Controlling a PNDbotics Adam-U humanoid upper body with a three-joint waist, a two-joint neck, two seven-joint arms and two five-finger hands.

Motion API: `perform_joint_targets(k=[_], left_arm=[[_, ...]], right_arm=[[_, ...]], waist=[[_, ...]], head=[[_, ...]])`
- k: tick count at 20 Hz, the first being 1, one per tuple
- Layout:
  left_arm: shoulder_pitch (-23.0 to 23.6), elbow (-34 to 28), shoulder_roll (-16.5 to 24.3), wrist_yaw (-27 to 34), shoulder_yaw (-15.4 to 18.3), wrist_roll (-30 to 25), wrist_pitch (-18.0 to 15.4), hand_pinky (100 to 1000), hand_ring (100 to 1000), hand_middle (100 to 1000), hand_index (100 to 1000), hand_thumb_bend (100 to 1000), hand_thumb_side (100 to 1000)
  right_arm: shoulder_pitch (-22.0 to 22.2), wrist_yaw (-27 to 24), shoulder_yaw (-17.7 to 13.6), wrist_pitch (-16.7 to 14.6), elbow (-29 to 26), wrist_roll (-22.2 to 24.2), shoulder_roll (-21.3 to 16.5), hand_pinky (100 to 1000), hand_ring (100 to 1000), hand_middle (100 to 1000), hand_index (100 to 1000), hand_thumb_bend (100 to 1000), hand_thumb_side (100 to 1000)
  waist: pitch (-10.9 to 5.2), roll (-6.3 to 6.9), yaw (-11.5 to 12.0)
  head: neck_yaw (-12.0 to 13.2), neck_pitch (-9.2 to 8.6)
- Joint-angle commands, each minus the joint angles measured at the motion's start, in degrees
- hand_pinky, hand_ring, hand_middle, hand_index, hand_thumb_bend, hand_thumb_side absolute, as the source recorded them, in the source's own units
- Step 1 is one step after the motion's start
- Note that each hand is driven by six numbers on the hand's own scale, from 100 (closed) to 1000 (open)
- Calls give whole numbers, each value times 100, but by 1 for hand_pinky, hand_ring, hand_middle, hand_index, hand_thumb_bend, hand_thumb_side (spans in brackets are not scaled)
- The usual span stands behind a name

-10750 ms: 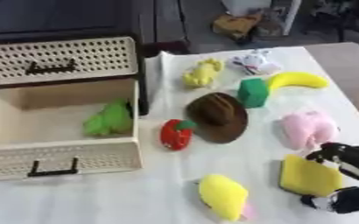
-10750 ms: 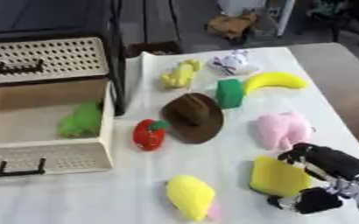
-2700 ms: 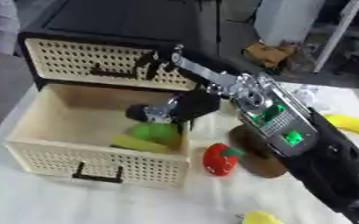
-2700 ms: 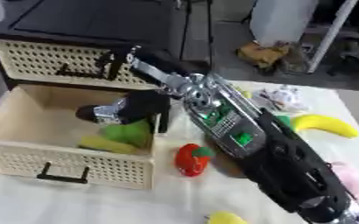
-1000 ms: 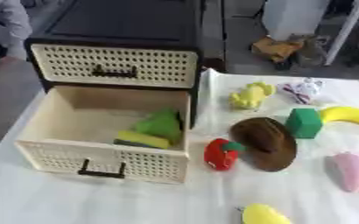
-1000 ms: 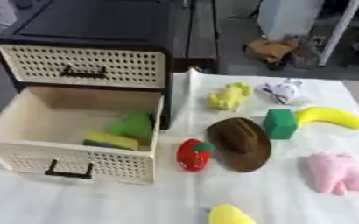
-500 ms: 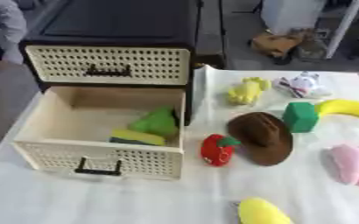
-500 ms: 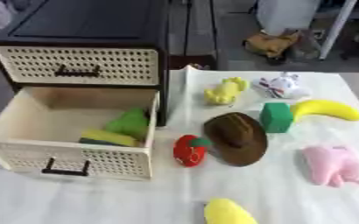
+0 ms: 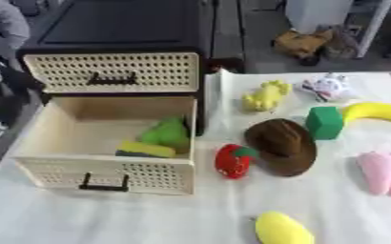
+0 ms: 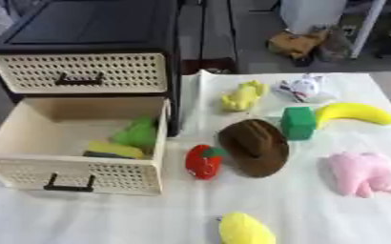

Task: Pick up objects from table and place into drawer.

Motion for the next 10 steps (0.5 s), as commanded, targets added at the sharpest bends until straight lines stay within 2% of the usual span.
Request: perform_joint_targets(k=[1,5,8,10], left_arm=[[-18,-74,367,10,-152,-484,191,335,464,592,828,100,1000],[44,-74,544,72,-363,-1027,413,396,500,633,872,100,1000],[50,-74,584,96,-423,-1307,523,401,506,639,876,100,1000],[114,-74,651,123,-537,-1494,622,427,550,667,898,100,1000]], right_arm=[[131,321,-71,-591,-89,-139,32,722,902,650,817,127,1000],[542,836,59,-1164,-89,-193,169,722,897,642,817,143,1000],[745,1197,154,-1322,-89,-280,233,723,897,640,817,146,1000],[1042,1569,264,-1438,-89,-234,292,725,896,624,817,145,1000]], waist=[[-71,14,-25],[-36,45,-68],[-24,55,-77],[11,71,-111]], head=[[93,-18],[197,-37],[220,-41],[278,-70]])
